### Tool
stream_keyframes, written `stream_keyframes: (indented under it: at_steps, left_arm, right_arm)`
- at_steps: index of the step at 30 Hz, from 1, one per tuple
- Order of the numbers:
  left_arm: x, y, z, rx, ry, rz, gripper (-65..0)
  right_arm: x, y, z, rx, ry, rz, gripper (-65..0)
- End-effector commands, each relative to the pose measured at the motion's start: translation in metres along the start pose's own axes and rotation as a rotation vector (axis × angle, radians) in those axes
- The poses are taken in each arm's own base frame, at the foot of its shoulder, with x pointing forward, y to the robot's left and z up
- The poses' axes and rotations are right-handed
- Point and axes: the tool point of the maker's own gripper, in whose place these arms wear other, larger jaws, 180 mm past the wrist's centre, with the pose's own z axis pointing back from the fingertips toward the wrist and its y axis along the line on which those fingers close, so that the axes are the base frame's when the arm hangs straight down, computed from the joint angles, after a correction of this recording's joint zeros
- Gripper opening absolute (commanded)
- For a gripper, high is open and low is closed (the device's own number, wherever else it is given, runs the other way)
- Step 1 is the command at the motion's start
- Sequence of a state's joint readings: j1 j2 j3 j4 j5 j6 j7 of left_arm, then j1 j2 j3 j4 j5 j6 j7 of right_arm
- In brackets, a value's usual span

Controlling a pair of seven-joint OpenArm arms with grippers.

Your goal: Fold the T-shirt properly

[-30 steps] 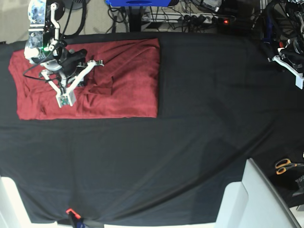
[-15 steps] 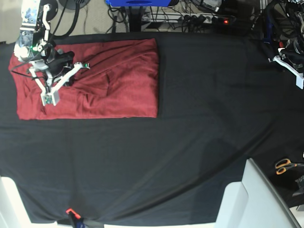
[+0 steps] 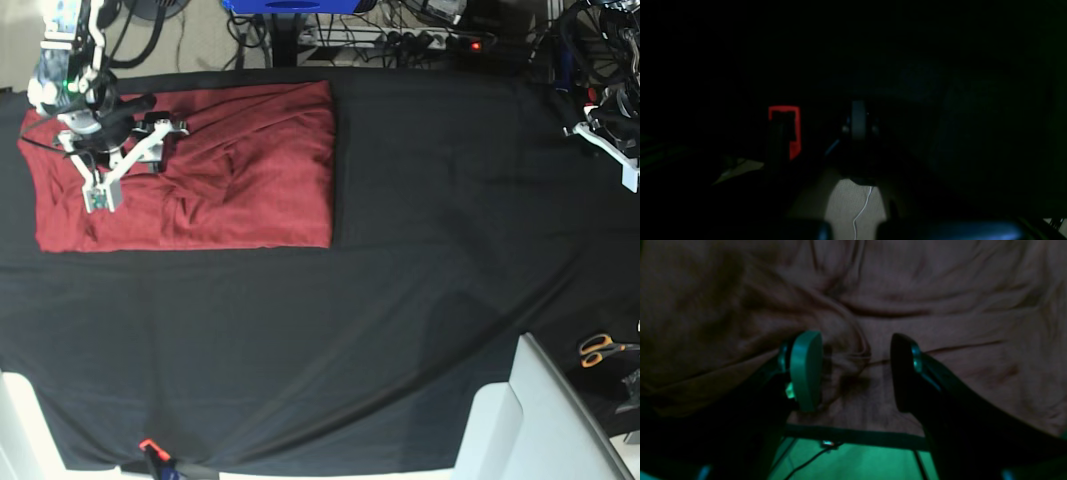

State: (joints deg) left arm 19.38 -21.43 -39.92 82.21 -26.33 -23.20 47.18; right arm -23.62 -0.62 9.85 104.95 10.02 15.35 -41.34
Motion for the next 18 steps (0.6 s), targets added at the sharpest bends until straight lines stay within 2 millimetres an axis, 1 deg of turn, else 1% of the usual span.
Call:
stream_keyframes:
  at_steps: [1, 3, 6, 10, 12, 13, 16, 18]
  left_arm:
    - [0.015, 0.006, 0.005, 0.01, -0.038, -0.02, -65.0]
    - [0.015, 0.006, 0.005, 0.01, -0.038, -0.02, -65.0]
    - [0.015, 0.006, 0.005, 0.01, -0.038, -0.02, -65.0]
    - [0.011, 0.007, 0.006, 0.013, -0.03, -0.02, -65.0]
    - [0.011, 0.008, 0.007, 0.014, -0.031, -0.02, -65.0]
    - [0.011, 0.008, 0.007, 0.014, -0.031, -0.02, -65.0]
    - [0.011, 0.008, 0.007, 0.014, -0.031, -0.02, -65.0]
    - [0.011, 0.008, 0.007, 0.014, -0.031, -0.02, -65.0]
  right_arm:
    - [0.017, 0.017, 0.004, 0.047, -0.054, 0.022, -33.6]
    - [0.019, 0.039, 0.001, 0.099, -0.054, 0.062, -33.6]
    - [0.023, 0.053, -0.008, 0.133, -0.047, 0.079, -33.6]
    - [0.024, 0.05, -0.021, 0.129, -0.019, 0.065, -33.2]
    - [0.028, 0.043, -0.024, 0.099, -0.024, 0.039, -33.0]
    - [0.033, 0.041, -0.025, 0.087, -0.032, 0.027, -32.9]
    - [0.039, 0.036, -0.033, 0.072, -0.028, 0.021, -32.9]
    - [0.038, 0.028, -0.038, 0.058, -0.012, 0.035, -32.9]
